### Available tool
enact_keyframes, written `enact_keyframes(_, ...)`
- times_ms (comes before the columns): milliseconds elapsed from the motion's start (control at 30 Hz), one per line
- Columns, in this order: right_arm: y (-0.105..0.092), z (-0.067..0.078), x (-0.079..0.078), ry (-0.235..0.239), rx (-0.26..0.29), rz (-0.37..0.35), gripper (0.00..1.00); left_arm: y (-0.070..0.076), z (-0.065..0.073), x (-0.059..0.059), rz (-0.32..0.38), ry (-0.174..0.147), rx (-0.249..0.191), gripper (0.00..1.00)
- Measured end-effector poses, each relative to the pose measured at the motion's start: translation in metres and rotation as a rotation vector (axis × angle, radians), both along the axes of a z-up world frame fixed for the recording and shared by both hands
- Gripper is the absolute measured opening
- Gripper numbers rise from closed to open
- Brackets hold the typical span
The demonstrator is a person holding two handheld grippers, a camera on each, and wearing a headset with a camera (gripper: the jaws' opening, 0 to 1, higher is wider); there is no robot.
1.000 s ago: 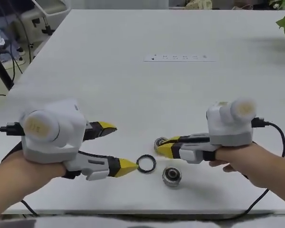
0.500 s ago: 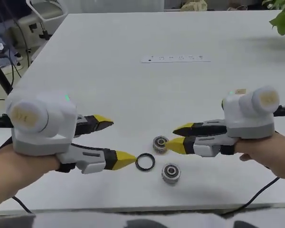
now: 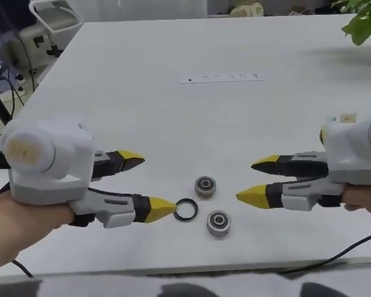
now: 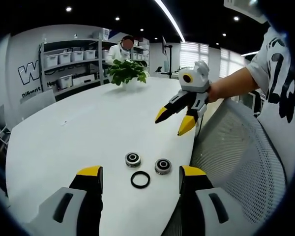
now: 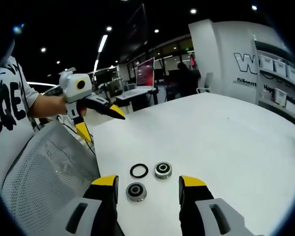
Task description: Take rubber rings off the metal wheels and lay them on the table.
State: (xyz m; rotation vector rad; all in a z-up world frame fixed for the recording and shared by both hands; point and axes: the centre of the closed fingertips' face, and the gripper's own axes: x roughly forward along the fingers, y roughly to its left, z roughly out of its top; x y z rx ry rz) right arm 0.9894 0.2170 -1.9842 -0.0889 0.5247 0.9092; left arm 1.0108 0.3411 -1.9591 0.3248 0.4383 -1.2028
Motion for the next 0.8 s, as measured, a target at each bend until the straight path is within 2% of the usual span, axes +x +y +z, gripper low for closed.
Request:
enact_keyframes(233,-0.007,-0.001,-0.015,-0.003,-0.024,-0.001,0.56,-0.001,0.002,-0.004,0.012,0.005,-0.011,0.62)
enact_keyframes(433,-0.010,0.001,-0.026,-0.014,-0.031,0.001,0.59,-0.001,-0.001,-0.009,0.019,0.015,-0.020,0.63)
enact_keyframes(533,-0.013,0.001,-0.029,-0.015,-0.036,-0.003,0.60,-0.001,-0.001,-0.011,0.020,0.015,-0.021,0.64)
enact_keyframes(800,-0.018,0.012,-0.029,-0.046,-0.030,-0.027,0.62,-0.002,0.000,-0.014,0.041,0.017,-0.046,0.65)
